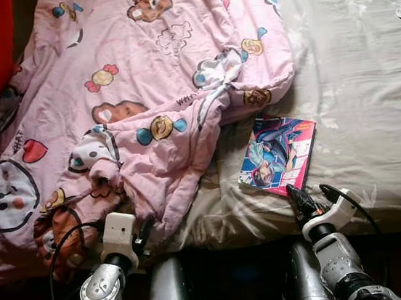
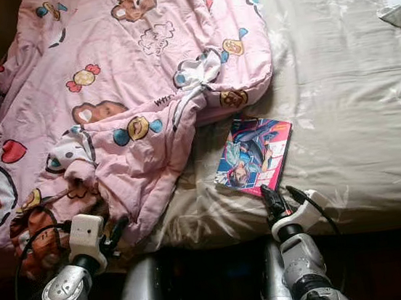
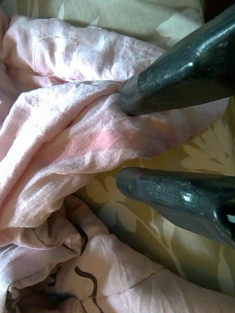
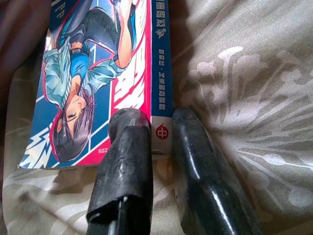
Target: Clean up the room
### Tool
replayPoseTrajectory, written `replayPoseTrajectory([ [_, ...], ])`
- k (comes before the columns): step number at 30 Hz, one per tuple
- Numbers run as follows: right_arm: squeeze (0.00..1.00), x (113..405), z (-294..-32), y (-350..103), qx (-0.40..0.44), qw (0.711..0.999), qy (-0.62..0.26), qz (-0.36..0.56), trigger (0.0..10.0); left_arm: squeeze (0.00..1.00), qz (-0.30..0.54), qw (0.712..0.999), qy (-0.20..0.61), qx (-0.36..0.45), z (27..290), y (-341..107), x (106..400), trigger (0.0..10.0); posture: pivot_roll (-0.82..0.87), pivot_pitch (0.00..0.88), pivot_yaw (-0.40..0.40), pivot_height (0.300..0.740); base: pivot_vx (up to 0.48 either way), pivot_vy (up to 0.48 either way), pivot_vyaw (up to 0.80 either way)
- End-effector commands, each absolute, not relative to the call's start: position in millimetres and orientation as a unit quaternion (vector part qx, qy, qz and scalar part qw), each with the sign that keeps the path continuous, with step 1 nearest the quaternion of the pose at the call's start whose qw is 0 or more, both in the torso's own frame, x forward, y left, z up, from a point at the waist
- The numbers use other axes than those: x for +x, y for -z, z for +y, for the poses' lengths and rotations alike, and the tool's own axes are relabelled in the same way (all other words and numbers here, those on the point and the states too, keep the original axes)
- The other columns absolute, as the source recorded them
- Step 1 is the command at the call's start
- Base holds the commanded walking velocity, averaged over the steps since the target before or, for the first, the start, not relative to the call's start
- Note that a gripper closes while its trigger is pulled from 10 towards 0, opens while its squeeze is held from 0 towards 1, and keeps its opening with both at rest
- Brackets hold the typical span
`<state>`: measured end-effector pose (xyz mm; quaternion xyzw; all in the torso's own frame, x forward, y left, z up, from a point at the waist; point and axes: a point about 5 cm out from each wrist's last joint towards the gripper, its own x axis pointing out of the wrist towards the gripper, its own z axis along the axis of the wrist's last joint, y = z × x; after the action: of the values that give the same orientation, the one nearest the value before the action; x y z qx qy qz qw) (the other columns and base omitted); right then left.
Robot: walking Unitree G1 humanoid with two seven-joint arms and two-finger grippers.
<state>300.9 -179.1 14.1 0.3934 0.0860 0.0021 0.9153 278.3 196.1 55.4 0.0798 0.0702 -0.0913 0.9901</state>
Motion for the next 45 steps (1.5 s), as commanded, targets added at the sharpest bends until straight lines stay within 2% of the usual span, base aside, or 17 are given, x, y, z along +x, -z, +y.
replayPoseTrajectory([
  [1, 0.00, 294.4, -171.9, -5.0, 0.393, 0.913, -0.005, 0.115, 0.0, 0.00, 0.095, 0.988, 0.085, 0.088, 201.3, -43.8, 272.5, 10.0, 0.15, 0.294, 0.108, 0.596, 0.000, 0.000, 0.00],
  [5, 0.00, 298.1, -177.2, -9.9, 0.380, 0.919, 0.001, 0.102, 0.0, 0.00, 0.094, 0.988, 0.083, 0.087, 199.7, -43.8, 278.9, 10.0, 0.14, 0.275, 0.102, 0.596, 0.000, 0.000, 0.00],
  [8, 0.00, 304.4, -173.3, -19.2, 0.360, 0.929, -0.031, 0.080, 0.0, 0.00, 0.101, 0.988, 0.073, 0.090, 201.0, -39.2, 281.1, 10.0, 0.13, 0.250, 0.094, 0.596, 0.000, 0.000, 0.00],
  [12, 0.00, 308.9, -170.6, -27.4, 0.304, 0.949, -0.049, 0.065, 0.0, 0.00, 0.110, 0.988, 0.061, 0.087, 202.5, -33.3, 281.5, 10.0, 0.11, 0.226, 0.080, 0.596, 0.000, 0.000, 0.00],
  [13, 0.00, 309.6, -173.6, -29.2, 0.278, 0.957, -0.044, 0.062, 5.8, 0.00, 0.111, 0.989, 0.058, 0.083, 201.3, -32.2, 283.6, 10.0, 0.10, 0.212, 0.070, 0.596, 0.000, 0.000, 0.00],
  [14, 0.00, 309.7, -174.4, -29.7, 0.270, 0.960, -0.043, 0.062, 5.8, 0.00, 0.111, 0.989, 0.056, 0.083, 201.0, -32.0, 284.3, 10.0, 0.10, 0.212, 0.070, 0.596, 0.000, 0.000, 0.00],
  [15, 0.00, 309.8, -175.4, -30.4, 0.261, 0.963, -0.042, 0.060, 10.0, 0.00, 0.111, 0.989, 0.054, 0.081, 200.9, -31.9, 285.1, 10.0, 0.09, 0.205, 0.066, 0.596, 0.000, 0.000, 0.00],
  [22, 0.00, 313.3, -197.6, -45.1, 0.144, 0.989, -0.001, 0.026, 10.0, 0.00, 0.088, 0.994, 0.036, 0.059, 200.3, -39.3, 295.9, 10.0, 0.07, 0.157, 0.030, 0.596, 0.000, 0.000, 0.00],
  [30, 0.00, 322.4, -210.9, -69.9, 0.095, 0.995, 0.020, -0.033, 10.0, 0.00, 0.079, 0.996, 0.005, 0.027, 204.1, -42.9, 306.7, 10.0, 0.01, 0.088, 0.000, 0.596, 0.000, 0.000, 0.00],
  [40, 0.00, 297.3, -216.2, -27.9, 0.093, 0.992, 0.051, 0.072, 10.0, 0.00, 0.095, 0.995, -0.001, 0.007, 204.9, -33.3, 303.0, 10.0, -0.01, 0.000, 0.000, 0.596, 0.000, 0.000, 0.00],
  [45, 0.00, 284.4, -221.0, -9.9, 0.095, 0.984, 0.083, 0.124, 10.0, 0.00, 0.121, 0.993, -0.008, -0.003, 207.0, -25.6, 301.0, 10.0, -0.01, 0.000, 0.000, 0.596, 0.000, 0.000, 0.00],
])
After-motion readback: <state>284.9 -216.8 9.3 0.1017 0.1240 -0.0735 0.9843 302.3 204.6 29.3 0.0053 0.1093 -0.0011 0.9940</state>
